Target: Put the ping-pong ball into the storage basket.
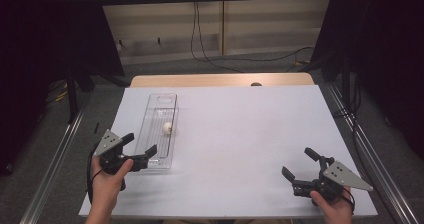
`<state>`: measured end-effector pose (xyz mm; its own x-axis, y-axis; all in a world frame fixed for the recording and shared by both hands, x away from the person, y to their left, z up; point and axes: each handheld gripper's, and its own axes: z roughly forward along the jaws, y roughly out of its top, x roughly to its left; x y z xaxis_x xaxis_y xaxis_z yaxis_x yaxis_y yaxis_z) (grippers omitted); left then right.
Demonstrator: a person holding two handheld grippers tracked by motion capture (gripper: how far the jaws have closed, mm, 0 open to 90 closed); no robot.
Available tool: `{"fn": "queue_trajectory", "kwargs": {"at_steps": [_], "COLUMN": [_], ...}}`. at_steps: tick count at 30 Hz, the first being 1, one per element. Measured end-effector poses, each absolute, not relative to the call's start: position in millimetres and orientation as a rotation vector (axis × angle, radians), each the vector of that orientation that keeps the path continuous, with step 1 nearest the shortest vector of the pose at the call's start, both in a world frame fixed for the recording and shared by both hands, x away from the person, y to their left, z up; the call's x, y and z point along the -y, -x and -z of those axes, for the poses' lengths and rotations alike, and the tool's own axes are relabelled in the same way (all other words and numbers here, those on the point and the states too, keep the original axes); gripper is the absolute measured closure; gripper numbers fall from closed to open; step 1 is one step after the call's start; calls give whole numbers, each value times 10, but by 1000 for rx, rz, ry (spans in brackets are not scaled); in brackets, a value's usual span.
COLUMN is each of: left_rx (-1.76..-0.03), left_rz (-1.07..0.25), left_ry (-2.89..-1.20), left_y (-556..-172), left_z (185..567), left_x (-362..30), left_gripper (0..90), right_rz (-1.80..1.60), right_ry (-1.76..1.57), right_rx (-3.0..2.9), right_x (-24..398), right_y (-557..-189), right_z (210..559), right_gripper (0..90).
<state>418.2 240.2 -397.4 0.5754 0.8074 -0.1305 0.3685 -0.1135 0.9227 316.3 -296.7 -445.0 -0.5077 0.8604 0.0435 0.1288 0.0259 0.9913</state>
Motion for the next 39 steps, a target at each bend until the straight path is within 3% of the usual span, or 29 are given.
{"fn": "queue_trajectory", "kwargs": {"at_steps": [39], "left_rx": [-958], "left_rz": [-533], "left_ry": [-1691], "left_y": [-4053], "left_z": [4062], "left_x": [-2399], "left_gripper": [30], "right_rz": [-1534], "right_ry": [-1008], "right_rx": [-1704], "right_x": [2970], "right_y": [-3163], "right_z": [4453], "right_gripper": [9]}}
